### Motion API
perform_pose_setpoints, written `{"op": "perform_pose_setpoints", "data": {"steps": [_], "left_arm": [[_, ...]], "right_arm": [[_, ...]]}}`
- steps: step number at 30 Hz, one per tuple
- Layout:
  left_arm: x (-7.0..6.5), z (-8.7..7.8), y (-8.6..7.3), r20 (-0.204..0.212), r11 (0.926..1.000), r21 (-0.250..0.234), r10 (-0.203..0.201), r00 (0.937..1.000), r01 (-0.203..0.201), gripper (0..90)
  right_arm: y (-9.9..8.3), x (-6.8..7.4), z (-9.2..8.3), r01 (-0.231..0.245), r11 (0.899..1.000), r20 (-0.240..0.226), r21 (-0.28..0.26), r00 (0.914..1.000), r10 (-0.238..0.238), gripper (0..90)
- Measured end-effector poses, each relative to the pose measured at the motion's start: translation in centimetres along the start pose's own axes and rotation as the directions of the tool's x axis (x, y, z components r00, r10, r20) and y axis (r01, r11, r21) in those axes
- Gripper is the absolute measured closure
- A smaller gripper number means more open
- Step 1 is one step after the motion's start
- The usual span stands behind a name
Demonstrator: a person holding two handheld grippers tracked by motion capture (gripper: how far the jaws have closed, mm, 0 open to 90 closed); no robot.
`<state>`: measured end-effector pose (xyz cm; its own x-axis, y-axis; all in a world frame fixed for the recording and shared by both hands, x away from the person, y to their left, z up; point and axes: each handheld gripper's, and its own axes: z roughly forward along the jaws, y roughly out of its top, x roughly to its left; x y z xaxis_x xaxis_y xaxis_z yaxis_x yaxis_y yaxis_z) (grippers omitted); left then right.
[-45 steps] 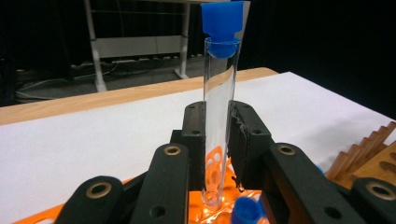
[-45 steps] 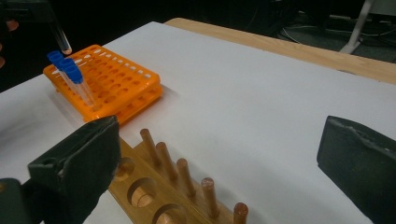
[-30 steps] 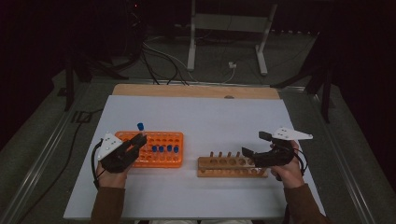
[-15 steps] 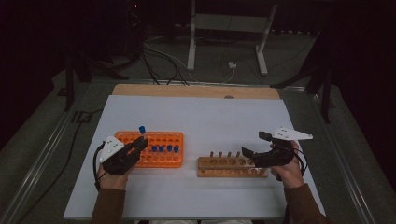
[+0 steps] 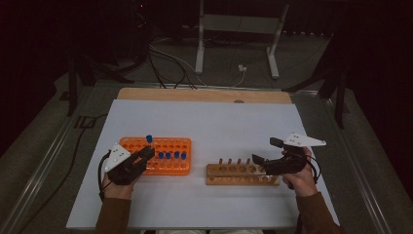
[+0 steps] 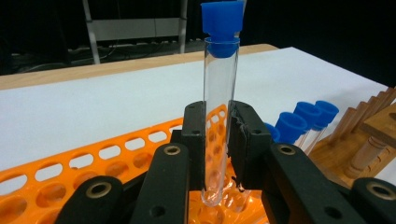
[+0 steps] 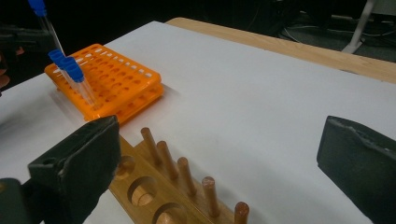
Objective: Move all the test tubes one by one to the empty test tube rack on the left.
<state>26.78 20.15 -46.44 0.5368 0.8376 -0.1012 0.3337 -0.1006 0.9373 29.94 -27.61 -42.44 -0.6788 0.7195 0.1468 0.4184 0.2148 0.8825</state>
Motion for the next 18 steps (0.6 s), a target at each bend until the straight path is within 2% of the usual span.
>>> {"op": "perform_pose_setpoints", "data": {"steps": [10,18], "left_arm": [[-0.2,0.5,-0.6,0.003,0.9997,0.025,0.001,1.0,-0.001,78.2],[-0.4,0.5,-1.3,-0.004,0.9977,0.066,0.016,0.9999,-0.016,78.1]], "right_arm": [[0.0,-0.2,0.0,-0.001,1.0,-0.001,-0.003,1.0,0.001,0.0],[-0.1,-0.3,-0.1,-0.006,1.0,-0.002,-0.003,1.0,0.006,0.0]]}}
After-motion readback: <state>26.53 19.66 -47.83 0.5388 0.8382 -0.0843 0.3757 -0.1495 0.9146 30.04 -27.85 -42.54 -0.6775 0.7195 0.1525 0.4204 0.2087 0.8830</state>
